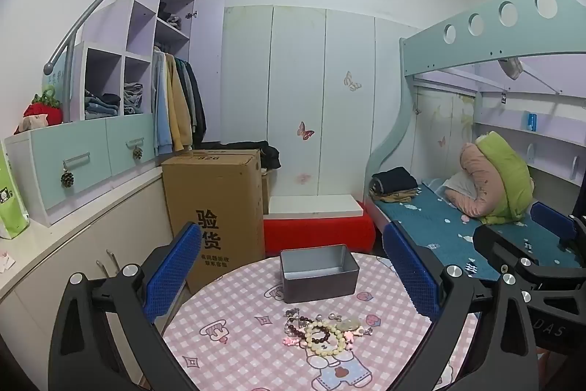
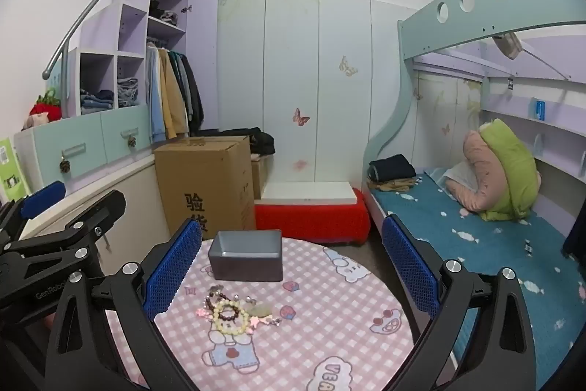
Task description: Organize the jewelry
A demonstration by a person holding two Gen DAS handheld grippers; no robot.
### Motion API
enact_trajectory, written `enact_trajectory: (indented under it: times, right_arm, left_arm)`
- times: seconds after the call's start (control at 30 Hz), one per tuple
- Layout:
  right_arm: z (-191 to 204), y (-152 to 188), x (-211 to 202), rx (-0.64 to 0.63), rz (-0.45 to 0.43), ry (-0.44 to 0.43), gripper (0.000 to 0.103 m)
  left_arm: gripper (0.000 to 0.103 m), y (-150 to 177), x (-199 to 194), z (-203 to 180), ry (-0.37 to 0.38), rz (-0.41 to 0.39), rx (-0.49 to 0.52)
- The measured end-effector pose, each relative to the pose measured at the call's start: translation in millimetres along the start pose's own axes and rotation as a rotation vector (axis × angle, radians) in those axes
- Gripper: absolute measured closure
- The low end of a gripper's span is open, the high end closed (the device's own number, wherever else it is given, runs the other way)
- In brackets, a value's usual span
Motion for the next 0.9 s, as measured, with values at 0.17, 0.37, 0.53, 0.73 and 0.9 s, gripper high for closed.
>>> enact_trajectory:
  times: [0.17, 0.37, 0.53, 0.73, 0.9]
  right_arm:
    - [-0.7, 0.7, -0.1, 0.003, -0.001, -0.001, 0.007]
    - [-1.0, 1.3, 0.2, 0.004, 0.001, -0.001, 0.007]
    - [-0.5, 1.9, 0.2, 0.004, 0.002, -0.003, 0.007]
    - [-1.2, 1.4, 0.5, 0.007, 0.002, -0.004, 0.007]
    - [-1.3, 1.4, 0.7, 0.008, 0.003, -0.003, 0.007]
  left_arm:
    - [0.007, 0.3, 0.5, 0.2, 0.003, 0.005, -0.004]
    - [0.007, 0.1, 0.1, 0.0, 0.002, 0.003, -0.003]
    - [0.007, 0.1, 0.2, -0.1, 0.002, 0.005, -0.003]
    - [0.007, 0.3, 0.0, 0.0, 0.003, 0.005, -0.003]
    - [0.007, 5.0, 2.9, 0.2, 0.004, 0.006, -0.003]
Point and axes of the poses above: each gripper's, at about its wrist camera, not at the fingertips, and x roughly the way its jaws point, z to its left, y to its underside, the point moved 8 cm from there along x, roughly the way its jaws point, and after that the axes turned 15 degrees about z, right-handed, at the moved point
